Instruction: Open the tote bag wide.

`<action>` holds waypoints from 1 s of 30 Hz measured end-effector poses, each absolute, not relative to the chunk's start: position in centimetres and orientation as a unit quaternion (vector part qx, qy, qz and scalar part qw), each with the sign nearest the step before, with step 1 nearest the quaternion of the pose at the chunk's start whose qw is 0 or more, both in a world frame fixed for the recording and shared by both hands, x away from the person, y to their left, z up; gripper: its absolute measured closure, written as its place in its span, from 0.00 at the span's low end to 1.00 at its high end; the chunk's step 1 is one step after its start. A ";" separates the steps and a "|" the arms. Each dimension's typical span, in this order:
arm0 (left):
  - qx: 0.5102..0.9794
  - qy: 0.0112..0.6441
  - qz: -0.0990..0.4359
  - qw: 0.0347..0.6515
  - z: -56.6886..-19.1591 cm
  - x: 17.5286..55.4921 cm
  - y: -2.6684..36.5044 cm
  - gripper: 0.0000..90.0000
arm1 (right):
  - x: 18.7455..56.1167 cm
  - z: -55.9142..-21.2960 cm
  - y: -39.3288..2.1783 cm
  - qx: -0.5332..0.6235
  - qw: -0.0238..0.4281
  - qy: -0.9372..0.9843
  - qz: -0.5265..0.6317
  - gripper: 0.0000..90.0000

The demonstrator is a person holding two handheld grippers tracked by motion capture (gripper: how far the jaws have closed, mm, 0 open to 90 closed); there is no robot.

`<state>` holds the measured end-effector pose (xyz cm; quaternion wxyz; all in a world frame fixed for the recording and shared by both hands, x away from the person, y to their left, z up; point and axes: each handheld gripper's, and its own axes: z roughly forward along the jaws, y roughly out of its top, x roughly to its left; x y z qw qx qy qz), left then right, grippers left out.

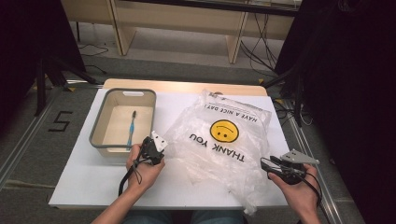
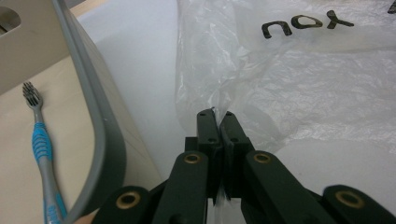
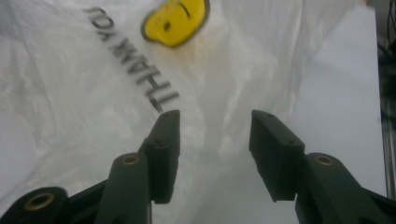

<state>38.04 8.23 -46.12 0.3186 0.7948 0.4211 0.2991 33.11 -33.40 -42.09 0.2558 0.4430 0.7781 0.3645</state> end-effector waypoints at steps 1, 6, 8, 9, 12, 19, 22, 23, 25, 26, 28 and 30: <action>0.792 0.422 0.302 0.322 -46.1 38.1 8.2 0.98 | 33.3 -41.7 -32.9 0.431 0.254 0.782 0.372 0.57; 0.792 0.415 0.311 0.323 -46.0 38.2 8.0 0.96 | 34.5 -41.6 -29.3 0.383 0.223 0.809 0.386 0.54; 0.794 0.409 0.312 0.323 -46.0 38.2 8.0 0.95 | 35.0 -42.1 -27.8 0.367 0.202 0.823 0.384 0.54; 0.793 0.408 0.313 0.326 -45.9 38.2 7.9 0.93 | 35.3 -42.3 -27.1 0.357 0.196 0.830 0.381 0.54; 0.797 0.395 0.316 0.331 -45.7 37.8 7.8 0.80 | 35.9 -42.9 -25.4 0.336 0.176 0.846 0.374 0.53; 0.798 0.386 0.316 0.339 -44.2 35.6 7.8 0.44 | 37.3 -44.0 -23.2 0.299 0.135 0.874 0.358 0.49; 0.803 0.378 0.304 0.346 -43.7 34.6 7.8 0.38 | 37.9 -44.2 -22.1 0.288 0.129 0.883 0.348 0.48; 0.804 0.377 0.296 0.352 -43.6 34.3 7.8 0.38 | 37.9 -44.2 -22.1 0.288 0.129 0.883 0.348 0.48; 0.804 0.383 0.274 0.362 -43.6 33.8 7.7 0.38 | 38.3 -44.5 -21.5 0.281 0.124 0.888 0.343 0.48; 0.804 0.387 0.263 0.366 -43.7 33.5 7.7 0.39 | 38.5 -44.7 -21.1 0.277 0.123 0.891 0.338 0.46; 0.810 0.388 0.246 0.363 -43.9 33.1 7.5 0.40 | 38.7 -45.1 -20.5 0.274 0.115 0.896 0.329 0.44; 0.813 0.386 0.240 0.364 -43.9 32.5 7.2 0.41 | 38.9 -45.3 -19.9 0.266 0.109 0.902 0.323 0.43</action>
